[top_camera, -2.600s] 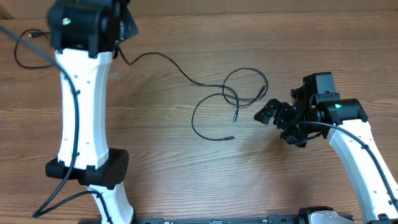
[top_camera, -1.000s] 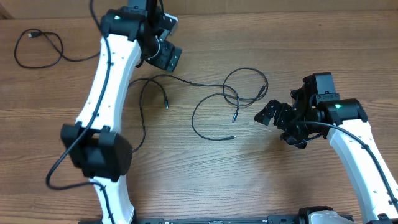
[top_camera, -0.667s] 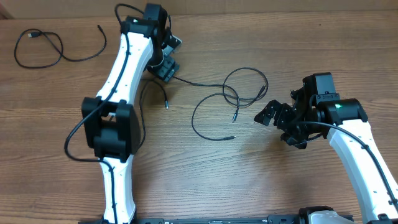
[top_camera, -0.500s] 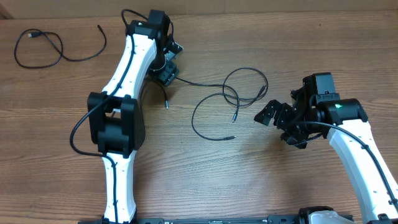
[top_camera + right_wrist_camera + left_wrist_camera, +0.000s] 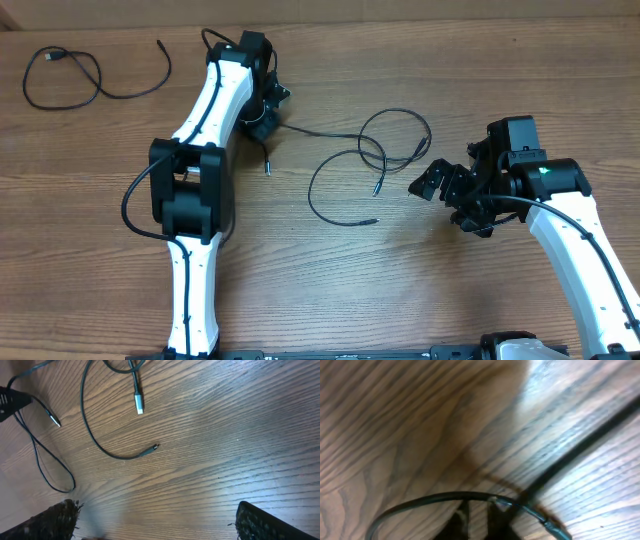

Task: Untangle cables

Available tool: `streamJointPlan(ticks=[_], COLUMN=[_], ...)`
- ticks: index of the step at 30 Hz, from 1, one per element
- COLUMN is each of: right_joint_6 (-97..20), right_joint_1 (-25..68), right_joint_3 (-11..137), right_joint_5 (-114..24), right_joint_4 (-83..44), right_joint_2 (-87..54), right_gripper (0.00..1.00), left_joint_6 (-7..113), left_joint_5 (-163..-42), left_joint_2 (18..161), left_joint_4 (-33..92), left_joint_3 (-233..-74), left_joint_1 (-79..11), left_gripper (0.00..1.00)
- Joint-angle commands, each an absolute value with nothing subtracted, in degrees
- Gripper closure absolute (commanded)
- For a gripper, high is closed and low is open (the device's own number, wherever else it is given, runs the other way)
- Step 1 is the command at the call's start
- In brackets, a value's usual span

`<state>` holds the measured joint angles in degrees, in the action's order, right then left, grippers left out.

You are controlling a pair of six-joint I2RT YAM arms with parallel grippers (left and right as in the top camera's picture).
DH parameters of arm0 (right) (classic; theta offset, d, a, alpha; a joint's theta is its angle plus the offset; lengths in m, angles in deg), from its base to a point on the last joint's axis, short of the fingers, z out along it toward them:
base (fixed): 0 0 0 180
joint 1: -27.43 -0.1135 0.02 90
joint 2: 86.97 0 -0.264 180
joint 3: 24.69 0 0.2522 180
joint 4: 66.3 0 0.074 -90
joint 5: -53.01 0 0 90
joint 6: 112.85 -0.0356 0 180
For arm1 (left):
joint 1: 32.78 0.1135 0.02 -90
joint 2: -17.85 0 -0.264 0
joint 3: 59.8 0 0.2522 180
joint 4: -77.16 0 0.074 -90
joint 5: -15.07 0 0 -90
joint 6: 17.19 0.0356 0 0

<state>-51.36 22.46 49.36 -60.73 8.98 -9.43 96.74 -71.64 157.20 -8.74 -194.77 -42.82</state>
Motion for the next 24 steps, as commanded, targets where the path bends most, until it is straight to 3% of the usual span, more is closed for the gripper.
streamJointPlan(ticks=[1, 9, 15, 24], right_joint_6=[-51.56, -51.53, -51.53, -51.53], right_joint_1=[22.13, 22.13, 22.13, 22.11], right_joint_3=[49.12, 49.12, 49.12, 49.12], right_joint_5=[-60.43, -60.43, -60.43, -60.45], right_joint_4=[8.78, 9.33, 9.43, 9.41], right_joint_2=[-9.47, -9.47, -9.47, -9.47], right_gripper=[0.00, 0.00, 0.00, 0.00], left_joint_6=[93.72, 81.15, 81.15, 81.11], left_joint_5=[-71.55, -74.00, -90.35, -107.53], left_joint_2=[156.32, 150.68, 140.50, 128.45], left_joint_4=[-9.49, -17.86, -18.69, -14.32], left_joint_3=[-197.31, -215.67, -228.28, -228.91], left_joint_1=[-42.39, -42.93, -43.42, -43.42], left_gripper=[0.96, 0.96, 0.96, 0.96])
